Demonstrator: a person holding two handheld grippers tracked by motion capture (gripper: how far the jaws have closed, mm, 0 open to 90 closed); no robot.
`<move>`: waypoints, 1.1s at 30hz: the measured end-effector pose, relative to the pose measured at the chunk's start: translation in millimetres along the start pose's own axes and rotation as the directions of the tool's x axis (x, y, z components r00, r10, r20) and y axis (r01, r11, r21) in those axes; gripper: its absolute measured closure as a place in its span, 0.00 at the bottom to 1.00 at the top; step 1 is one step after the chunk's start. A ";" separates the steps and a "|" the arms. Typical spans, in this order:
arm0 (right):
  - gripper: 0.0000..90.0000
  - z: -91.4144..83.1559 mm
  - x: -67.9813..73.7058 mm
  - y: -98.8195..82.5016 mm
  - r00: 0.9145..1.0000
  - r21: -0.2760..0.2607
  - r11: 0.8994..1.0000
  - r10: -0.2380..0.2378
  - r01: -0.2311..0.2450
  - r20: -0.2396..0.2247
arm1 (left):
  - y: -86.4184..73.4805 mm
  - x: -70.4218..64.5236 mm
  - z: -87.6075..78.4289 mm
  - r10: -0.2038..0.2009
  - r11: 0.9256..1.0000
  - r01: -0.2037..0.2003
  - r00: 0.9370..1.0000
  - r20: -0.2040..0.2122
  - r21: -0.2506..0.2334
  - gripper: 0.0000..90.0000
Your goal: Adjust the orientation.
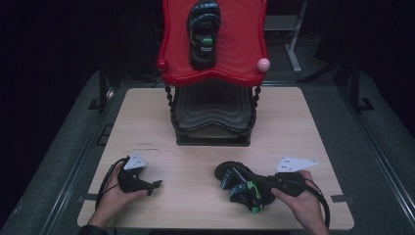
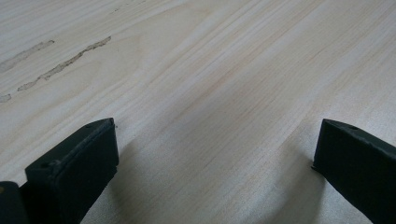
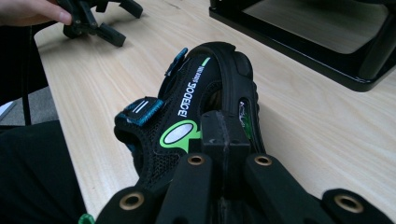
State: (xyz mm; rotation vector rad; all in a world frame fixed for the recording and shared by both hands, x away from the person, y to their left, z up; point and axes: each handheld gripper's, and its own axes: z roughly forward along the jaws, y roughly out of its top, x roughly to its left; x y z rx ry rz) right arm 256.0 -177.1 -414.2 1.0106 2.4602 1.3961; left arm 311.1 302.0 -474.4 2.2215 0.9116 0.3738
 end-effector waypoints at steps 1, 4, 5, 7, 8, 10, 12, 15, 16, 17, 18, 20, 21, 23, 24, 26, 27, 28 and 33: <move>1.00 0.0 0.0 0.0 1.000 0.000 1.000 0.000 0.000 0.000 | 0.0 0.0 0.0 0.000 1.000 0.000 1.000 0.000 0.000 0.00; 1.00 0.4 -4.7 0.0 1.000 -0.003 1.000 0.010 -0.010 0.002 | 0.0 0.0 0.0 0.000 1.000 0.000 1.000 0.000 0.000 0.00; 1.00 0.7 -6.6 0.1 1.000 -0.004 1.000 0.014 -0.014 0.006 | 0.0 0.0 0.0 0.000 1.000 0.000 1.000 0.000 0.000 0.00; 1.00 1.8 -12.2 0.4 1.000 -0.001 1.000 0.022 -0.022 0.014 | 0.0 0.0 0.0 0.000 1.000 0.000 1.000 0.000 -0.001 0.00; 1.00 2.3 -13.8 0.4 1.000 -0.002 1.000 0.027 -0.027 0.016 | 0.0 0.0 0.0 0.000 1.000 0.000 1.000 0.000 0.000 0.00; 1.00 3.7 -19.5 0.3 0.999 0.001 0.999 0.035 -0.035 0.021 | 0.0 0.0 0.0 0.000 1.000 0.000 1.000 0.000 0.000 0.00; 1.00 4.4 -21.6 0.1 0.999 0.002 0.999 0.039 -0.039 0.022 | 0.0 0.0 0.1 -0.001 1.000 0.001 1.000 0.000 0.000 0.00; 1.00 8.5 -34.8 -1.9 0.997 0.009 0.998 0.069 -0.069 0.025 | 0.1 0.2 0.1 0.000 1.000 0.000 1.000 -0.001 0.000 0.00; 1.00 9.2 -37.0 -2.5 0.997 0.011 0.997 0.075 -0.075 0.025 | 0.1 0.2 0.1 0.000 1.000 0.000 1.000 -0.001 0.000 0.00; 1.00 10.1 -39.8 -3.2 0.996 0.011 0.997 0.080 -0.080 0.027 | 0.1 0.2 0.2 0.000 1.000 0.000 1.000 -0.001 0.000 0.00; 1.00 11.0 -42.4 -3.9 0.996 0.010 0.996 0.085 -0.085 0.027 | 0.1 0.2 0.2 -0.001 1.000 0.001 1.000 -0.001 0.000 0.00; 1.00 12.5 -47.4 -5.7 0.994 0.008 0.995 0.103 -0.104 0.021 | 0.2 0.3 0.3 -0.002 1.000 0.002 1.000 -0.002 -0.001 0.00; 1.00 12.5 -47.4 -5.7 0.994 0.008 0.995 0.103 -0.104 0.021 | 0.2 0.3 0.3 -0.002 1.000 0.002 1.000 -0.002 -0.001 0.00; 1.00 14.3 -52.7 -8.0 0.992 0.009 0.992 0.127 -0.127 0.018 | 0.2 0.3 0.4 -0.002 1.000 0.002 1.000 -0.002 -0.001 0.00; 1.00 15.0 -54.6 -8.9 0.991 0.007 0.991 0.133 -0.133 0.016 | 0.2 0.3 0.4 -0.003 1.000 0.003 1.000 -0.003 -0.001 0.00; 1.00 16.3 -58.4 -10.7 0.989 0.013 0.989 0.148 -0.149 0.014 | 0.2 0.3 0.4 -0.003 1.000 0.003 1.000 -0.003 -0.001 0.00; 1.00 16.3 -58.4 -10.7 0.989 0.013 0.989 0.148 -0.149 0.014 | 0.2 0.3 0.4 -0.003 1.000 0.003 1.000 -0.003 -0.001 0.00; 1.00 17.1 -60.5 -11.8 0.988 0.019 0.988 0.152 -0.153 0.016 | 0.3 0.4 0.4 -0.004 1.000 0.004 1.000 -0.003 -0.001 0.00; 1.00 17.5 -69.0 -19.8 0.979 0.019 0.979 0.203 -0.203 0.003 | 0.3 0.5 0.5 -0.005 1.000 0.005 1.000 -0.004 -0.001 0.00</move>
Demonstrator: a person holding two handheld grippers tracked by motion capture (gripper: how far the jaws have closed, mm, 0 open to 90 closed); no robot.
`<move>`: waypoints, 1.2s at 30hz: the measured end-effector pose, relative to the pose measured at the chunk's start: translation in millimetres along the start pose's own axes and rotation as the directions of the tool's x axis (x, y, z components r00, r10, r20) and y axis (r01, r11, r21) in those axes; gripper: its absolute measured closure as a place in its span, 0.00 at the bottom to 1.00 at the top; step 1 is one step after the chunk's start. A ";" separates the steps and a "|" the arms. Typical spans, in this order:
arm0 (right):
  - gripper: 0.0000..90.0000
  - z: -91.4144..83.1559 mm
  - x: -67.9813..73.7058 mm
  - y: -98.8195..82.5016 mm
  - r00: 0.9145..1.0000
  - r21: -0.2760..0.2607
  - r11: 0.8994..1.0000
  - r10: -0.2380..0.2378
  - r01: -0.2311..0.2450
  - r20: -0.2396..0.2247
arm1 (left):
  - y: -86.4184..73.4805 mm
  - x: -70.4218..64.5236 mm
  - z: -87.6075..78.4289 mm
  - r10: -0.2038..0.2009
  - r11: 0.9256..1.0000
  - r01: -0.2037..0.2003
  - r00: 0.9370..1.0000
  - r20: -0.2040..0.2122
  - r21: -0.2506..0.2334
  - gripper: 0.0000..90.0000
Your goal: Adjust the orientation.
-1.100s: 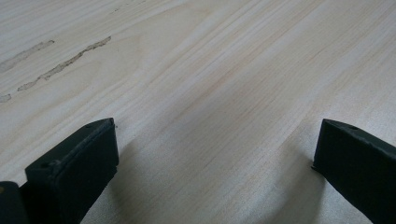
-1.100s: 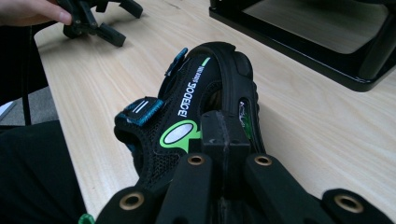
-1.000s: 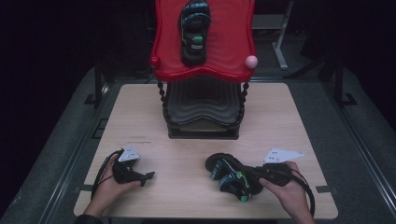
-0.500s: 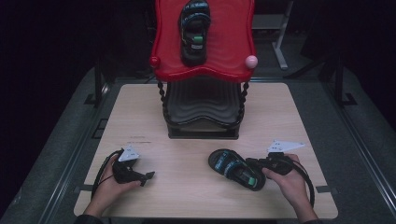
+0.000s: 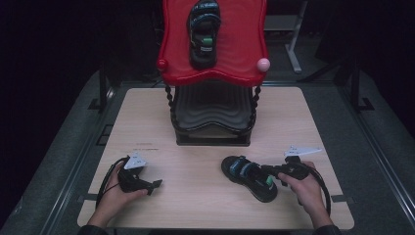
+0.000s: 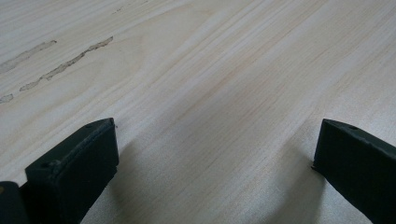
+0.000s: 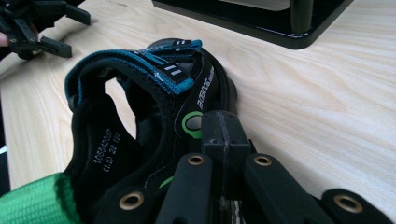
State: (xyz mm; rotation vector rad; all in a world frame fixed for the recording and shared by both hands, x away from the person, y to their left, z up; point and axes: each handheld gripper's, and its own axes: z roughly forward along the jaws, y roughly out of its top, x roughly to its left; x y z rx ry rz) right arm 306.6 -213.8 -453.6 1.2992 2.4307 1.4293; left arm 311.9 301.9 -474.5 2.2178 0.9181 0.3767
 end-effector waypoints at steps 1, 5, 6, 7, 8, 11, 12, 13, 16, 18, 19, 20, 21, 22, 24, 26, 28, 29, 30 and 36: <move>1.00 -0.5 0.1 0.1 1.000 0.000 1.000 -0.004 0.004 0.004 | 0.0 -0.1 0.0 -0.001 1.000 0.001 1.000 0.000 0.000 0.00; 1.00 -5.0 0.5 -0.7 1.000 0.002 1.000 -0.023 0.023 0.018 | 0.0 0.0 0.0 0.000 1.000 0.000 1.000 0.000 0.000 0.00; 1.00 -8.5 0.4 -2.1 0.999 0.002 1.000 -0.024 0.024 0.027 | 0.0 -0.1 0.0 -0.001 1.000 0.001 1.000 0.000 0.000 0.00; 1.00 -15.2 -0.7 -6.0 0.999 -0.002 1.000 -0.023 0.023 0.032 | 0.0 -0.1 0.0 -0.001 1.000 0.001 1.000 0.000 0.000 0.00; 1.00 -17.8 -1.0 -7.9 0.999 -0.006 1.000 -0.021 0.021 0.031 | 0.0 0.0 0.0 -0.001 1.000 0.001 1.000 0.001 0.000 0.00; 1.00 -27.3 0.5 -16.5 0.999 0.010 1.000 -0.024 0.024 0.048 | 0.0 -0.1 0.0 -0.001 1.000 0.001 1.000 0.000 0.000 0.00; 1.00 -27.3 0.5 -16.5 0.999 0.010 1.000 -0.024 0.024 0.048 | 0.0 -0.1 0.0 -0.001 1.000 0.001 1.000 0.000 0.000 0.00; 1.00 -31.1 -0.1 -22.0 0.998 0.026 0.999 -0.033 0.032 0.061 | 0.0 -0.1 0.0 -0.001 1.000 0.001 1.000 0.000 0.000 0.00; 1.00 -33.5 -1.3 -29.2 0.997 0.055 0.998 -0.034 0.031 0.069 | 0.0 0.0 0.0 0.000 1.000 0.000 1.000 0.000 0.000 0.00; 1.00 -33.3 -1.0 -31.5 0.997 0.069 0.997 -0.036 0.031 0.064 | 0.0 0.0 0.0 0.000 1.000 0.000 1.000 0.000 0.000 0.00; 1.00 -32.0 0.9 -33.2 0.997 0.082 0.996 -0.046 0.040 0.065 | 0.0 -0.1 0.0 0.000 1.000 0.000 1.000 0.000 0.000 0.00; 1.00 -32.0 0.9 -33.2 0.997 0.082 0.996 -0.046 0.040 0.065 | 0.0 -0.1 0.0 0.000 1.000 0.000 1.000 0.000 0.000 0.00; 1.00 -32.1 2.5 -32.4 0.996 0.090 0.995 -0.055 0.050 0.063 | 0.0 -0.1 0.0 -0.001 1.000 0.001 1.000 0.000 0.000 0.00; 1.00 -32.1 2.5 -32.4 0.996 0.090 0.995 -0.055 0.050 0.063 | 0.0 -0.1 0.0 -0.001 1.000 0.001 1.000 0.000 0.000 0.00; 1.00 -32.1 4.4 -32.1 0.996 0.100 0.993 -0.064 0.057 0.060 | -0.1 -0.1 0.0 -0.001 1.000 0.001 1.000 0.000 0.000 0.00; 1.00 -31.9 5.8 -32.6 0.996 0.104 0.993 -0.069 0.063 0.060 | 0.0 -0.1 0.0 0.000 1.000 0.000 1.000 0.000 0.000 0.00; 1.00 -32.0 10.0 -34.1 0.996 0.115 0.991 -0.080 0.074 0.046 | 0.0 0.0 0.0 0.000 1.000 0.000 1.000 0.000 0.000 0.00; 1.00 -32.1 11.4 -34.5 0.996 0.116 0.990 -0.081 0.076 0.042 | 0.0 0.0 0.0 0.000 1.000 0.000 1.000 0.000 0.000 0.00; 1.00 -32.0 13.1 -35.0 0.996 0.122 0.989 -0.085 0.081 0.031 | 0.0 -0.1 0.0 -0.001 1.000 0.001 1.000 0.000 0.000 0.00; 1.00 -30.0 22.7 -37.2 0.995 0.137 0.985 -0.103 0.101 0.004 | 0.0 0.0 0.0 -0.001 1.000 0.001 1.000 0.000 0.000 0.00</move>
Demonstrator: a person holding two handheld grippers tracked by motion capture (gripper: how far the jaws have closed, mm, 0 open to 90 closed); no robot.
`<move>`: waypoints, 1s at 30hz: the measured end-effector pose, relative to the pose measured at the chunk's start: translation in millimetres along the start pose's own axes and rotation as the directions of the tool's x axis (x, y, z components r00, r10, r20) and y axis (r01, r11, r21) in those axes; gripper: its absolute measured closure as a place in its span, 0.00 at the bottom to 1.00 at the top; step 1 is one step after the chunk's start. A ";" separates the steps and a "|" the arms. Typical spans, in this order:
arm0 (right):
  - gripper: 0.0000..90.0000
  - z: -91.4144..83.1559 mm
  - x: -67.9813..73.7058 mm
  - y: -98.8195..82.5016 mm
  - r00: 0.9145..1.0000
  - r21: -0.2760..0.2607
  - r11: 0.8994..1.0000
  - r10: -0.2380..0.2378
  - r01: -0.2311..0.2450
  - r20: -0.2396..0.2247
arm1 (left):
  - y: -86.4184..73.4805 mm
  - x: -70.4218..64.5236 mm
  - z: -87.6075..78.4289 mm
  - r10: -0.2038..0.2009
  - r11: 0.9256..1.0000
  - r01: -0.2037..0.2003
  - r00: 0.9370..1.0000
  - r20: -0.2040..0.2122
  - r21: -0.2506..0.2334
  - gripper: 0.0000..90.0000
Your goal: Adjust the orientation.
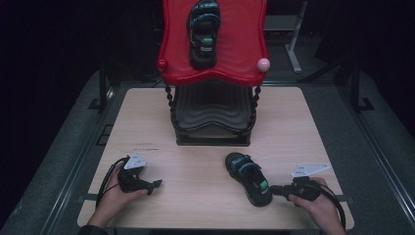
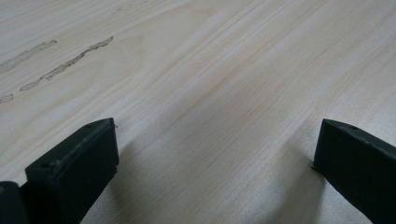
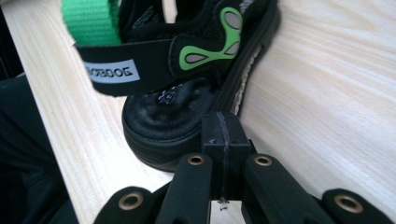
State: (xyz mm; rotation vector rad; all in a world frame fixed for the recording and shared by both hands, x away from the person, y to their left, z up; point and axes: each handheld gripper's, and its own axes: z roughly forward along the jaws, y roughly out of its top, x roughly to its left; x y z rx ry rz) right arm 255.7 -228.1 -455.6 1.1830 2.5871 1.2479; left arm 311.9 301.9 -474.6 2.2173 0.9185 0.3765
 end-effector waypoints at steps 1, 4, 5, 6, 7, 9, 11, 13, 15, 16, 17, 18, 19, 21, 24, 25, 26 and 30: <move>1.00 1.2 3.3 0.1 1.000 0.005 1.000 -0.009 0.009 -0.023 | 0.0 0.0 0.0 0.000 1.000 0.000 1.000 0.000 0.000 0.00; 1.00 4.0 9.5 1.6 0.999 0.011 1.000 -0.026 0.026 -0.045 | 0.0 0.1 0.0 0.001 1.000 -0.001 1.000 0.000 0.000 0.00; 1.00 4.9 10.8 2.0 0.998 0.012 1.000 -0.026 0.027 -0.054 | 0.0 0.0 0.0 0.000 1.000 0.000 1.000 0.000 0.000 0.00; 1.00 6.0 12.6 2.7 0.998 0.017 0.999 -0.032 0.033 -0.060 | 0.0 0.0 0.0 0.000 1.000 0.000 1.000 0.000 0.000 0.00; 1.00 7.0 14.3 3.4 0.997 0.019 0.999 -0.039 0.040 -0.069 | 0.0 0.0 0.0 0.000 1.000 0.000 1.000 0.000 0.000 0.00; 1.00 9.0 16.0 4.0 0.996 0.022 0.998 -0.049 0.051 -0.079 | 0.0 0.1 0.0 0.001 1.000 -0.001 1.000 0.000 0.000 0.00; 1.00 10.7 18.5 5.0 0.994 0.025 0.998 -0.055 0.057 -0.090 | 0.0 0.0 0.0 0.000 1.000 0.000 1.000 0.000 0.000 0.00; 1.00 11.5 19.6 5.5 0.994 0.025 0.998 -0.058 0.061 -0.095 | 0.0 0.0 0.0 0.000 1.000 0.000 1.000 0.000 0.000 0.00; 1.00 15.3 24.4 7.3 0.991 0.032 0.997 -0.071 0.075 -0.110 | 0.0 0.0 0.0 0.000 1.000 0.000 1.000 0.000 0.000 0.00; 1.00 16.7 26.0 8.0 0.991 0.032 0.996 -0.076 0.080 -0.113 | 0.0 0.0 0.0 0.000 1.000 0.000 1.000 0.000 0.000 0.00; 1.00 17.5 27.1 8.5 0.990 0.034 0.996 -0.079 0.084 -0.117 | 0.0 0.0 0.0 0.000 1.000 0.000 1.000 0.000 0.000 0.00; 1.00 18.6 28.6 9.0 0.990 0.034 0.996 -0.079 0.084 -0.119 | 0.0 0.0 0.0 0.000 1.000 0.000 1.000 0.000 0.000 0.00; 1.00 18.6 28.6 9.0 0.990 0.034 0.996 -0.079 0.084 -0.119 | 0.0 0.0 0.0 0.000 1.000 0.000 1.000 0.000 0.000 0.00; 1.00 16.4 27.0 9.7 0.990 0.034 0.996 -0.082 0.086 -0.115 | 0.0 0.0 0.0 0.000 1.000 0.000 1.000 0.000 0.000 0.00; 1.00 9.4 22.1 10.3 0.992 -0.001 0.998 -0.069 0.069 -0.102 | 0.0 0.0 0.0 0.000 1.000 0.000 1.000 0.000 0.000 0.00; 1.00 1.6 16.7 10.9 0.995 -0.041 0.998 -0.046 0.042 -0.083 | 0.0 0.0 0.0 0.000 1.000 0.000 1.000 0.000 0.000 0.00; 0.98 -0.8 14.6 11.2 0.996 -0.056 0.998 -0.039 0.035 -0.078 | 0.0 0.0 0.0 0.000 1.000 0.000 1.000 0.000 0.000 0.00; 0.87 -9.4 6.7 16.3 0.997 -0.149 0.989 0.003 -0.014 -0.073 | 0.0 0.0 0.0 0.000 1.000 0.000 1.000 0.000 0.000 0.00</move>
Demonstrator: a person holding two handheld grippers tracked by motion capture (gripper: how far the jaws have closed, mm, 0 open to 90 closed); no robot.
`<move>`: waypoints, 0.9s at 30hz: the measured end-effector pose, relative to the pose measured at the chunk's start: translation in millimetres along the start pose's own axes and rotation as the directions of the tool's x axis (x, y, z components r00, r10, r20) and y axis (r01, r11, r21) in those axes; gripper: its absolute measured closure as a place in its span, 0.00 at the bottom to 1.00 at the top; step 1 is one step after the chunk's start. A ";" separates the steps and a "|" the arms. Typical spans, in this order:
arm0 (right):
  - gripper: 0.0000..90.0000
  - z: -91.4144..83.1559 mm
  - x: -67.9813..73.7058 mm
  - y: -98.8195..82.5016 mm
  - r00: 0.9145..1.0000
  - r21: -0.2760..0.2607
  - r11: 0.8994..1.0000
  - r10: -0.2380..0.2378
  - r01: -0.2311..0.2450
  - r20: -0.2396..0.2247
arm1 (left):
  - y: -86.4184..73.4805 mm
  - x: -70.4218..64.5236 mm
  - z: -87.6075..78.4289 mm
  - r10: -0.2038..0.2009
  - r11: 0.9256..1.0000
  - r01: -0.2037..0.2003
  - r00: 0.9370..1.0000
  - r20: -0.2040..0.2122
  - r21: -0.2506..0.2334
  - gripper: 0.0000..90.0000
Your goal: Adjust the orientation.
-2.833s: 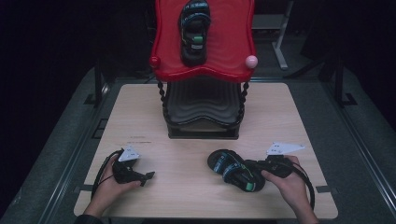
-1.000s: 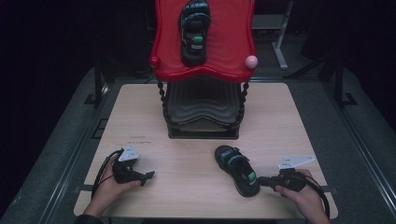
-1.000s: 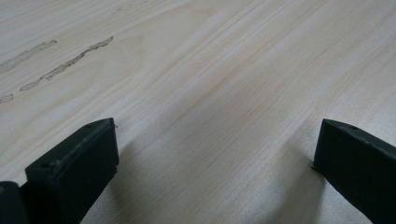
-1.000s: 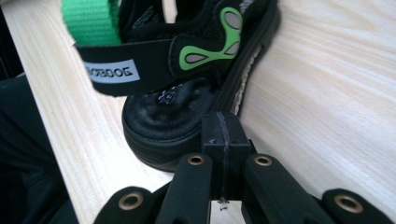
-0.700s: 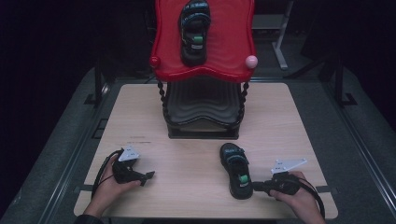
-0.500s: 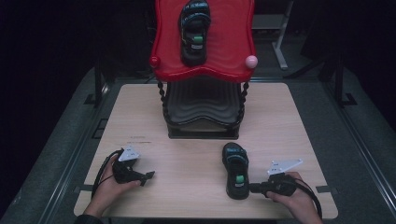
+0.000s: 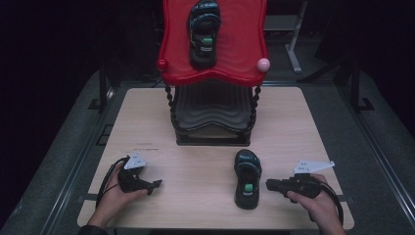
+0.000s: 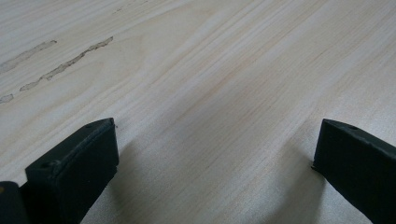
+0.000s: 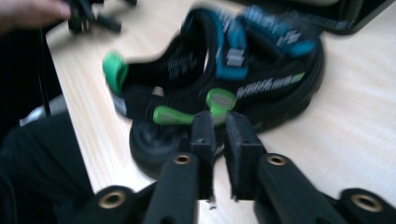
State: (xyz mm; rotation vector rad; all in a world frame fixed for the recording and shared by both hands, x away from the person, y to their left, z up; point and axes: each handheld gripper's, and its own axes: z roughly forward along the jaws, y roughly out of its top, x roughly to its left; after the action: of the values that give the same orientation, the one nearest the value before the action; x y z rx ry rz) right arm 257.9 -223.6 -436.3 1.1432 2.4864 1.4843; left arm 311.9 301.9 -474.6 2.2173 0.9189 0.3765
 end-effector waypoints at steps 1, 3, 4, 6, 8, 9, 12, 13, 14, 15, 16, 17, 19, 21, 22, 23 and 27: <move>0.85 -0.7 -1.0 2.0 1.000 -0.026 1.000 0.006 -0.006 0.001 | 0.0 0.0 0.0 0.000 1.000 0.000 1.000 0.000 0.000 0.00; 0.77 -1.5 -1.8 6.2 1.000 -0.059 0.998 0.013 -0.013 -0.002 | 0.0 0.0 0.0 0.000 1.000 0.000 1.000 0.000 0.000 0.00; 0.77 -1.5 -1.8 6.2 1.000 -0.059 0.998 0.013 -0.013 -0.002 | 0.0 0.0 0.0 0.000 1.000 0.000 1.000 0.000 0.000 0.00; 0.64 0.3 -3.5 14.2 1.000 -0.108 0.994 0.023 -0.022 0.002 | 0.0 0.0 0.1 -0.001 1.000 0.001 1.000 0.000 -0.001 0.00; 0.60 1.5 -4.1 15.8 1.000 -0.115 0.993 0.024 -0.023 0.001 | 0.0 0.1 0.1 -0.001 1.000 0.001 1.000 -0.001 -0.001 0.00; 0.57 6.2 -5.7 20.1 1.000 -0.134 0.991 0.026 -0.026 -0.001 | 0.0 0.1 0.1 -0.001 1.000 0.001 1.000 -0.001 -0.001 0.00; 0.54 14.6 -6.7 25.1 1.000 -0.140 0.990 0.020 -0.022 -0.014 | 0.0 0.1 0.1 -0.001 1.000 0.001 1.000 -0.001 -0.001 0.00; 0.53 19.2 -6.6 27.4 0.999 -0.140 0.990 0.018 -0.022 -0.026 | 0.0 0.1 0.1 -0.001 1.000 0.001 1.000 -0.001 -0.001 0.00; 0.53 22.1 -6.6 28.7 0.999 -0.140 0.990 0.014 -0.018 -0.029 | 0.0 0.1 0.1 -0.001 1.000 0.001 1.000 -0.001 -0.001 0.00; 0.52 26.9 -6.3 30.8 0.999 -0.136 0.991 0.008 -0.013 -0.033 | 0.0 0.1 0.1 -0.001 1.000 0.001 1.000 -0.001 -0.001 0.00; 0.52 26.9 -6.3 30.8 0.999 -0.136 0.991 0.008 -0.013 -0.033 | 0.0 0.1 0.1 -0.001 1.000 0.001 1.000 -0.001 -0.001 0.00; 0.51 35.0 -6.4 33.4 0.999 -0.132 0.991 0.005 -0.010 -0.044 | 0.0 0.1 0.1 -0.001 1.000 0.001 1.000 0.000 -0.001 0.00; 0.51 43.1 -7.2 35.4 0.999 -0.119 0.993 0.001 -0.007 -0.046 | 0.0 0.1 0.1 -0.001 1.000 0.001 1.000 -0.001 0.000 0.00; 0.51 44.6 -7.3 35.6 0.999 -0.115 0.993 0.001 -0.006 -0.046 | 0.0 0.1 0.1 -0.001 1.000 0.001 1.000 -0.001 0.000 0.00; 0.51 50.5 -8.1 36.2 0.999 -0.106 0.994 -0.002 -0.004 -0.051 | 0.0 0.1 0.1 -0.001 1.000 0.001 1.000 0.000 0.000 0.00; 0.51 52.3 -8.3 36.1 0.999 -0.098 0.995 -0.004 -0.001 -0.052 | 0.0 0.1 0.1 -0.001 1.000 0.001 1.000 0.000 -0.001 0.00; 0.55 56.9 -9.1 33.1 0.999 -0.068 0.998 -0.007 0.004 -0.054 | 0.0 0.2 0.0 0.000 1.000 0.000 1.000 0.000 0.000 0.00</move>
State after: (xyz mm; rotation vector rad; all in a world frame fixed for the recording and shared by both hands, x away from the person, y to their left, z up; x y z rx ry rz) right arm 304.7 -177.2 -444.7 1.0990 2.4500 1.6061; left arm 312.0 302.0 -474.6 2.2170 0.9191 0.3761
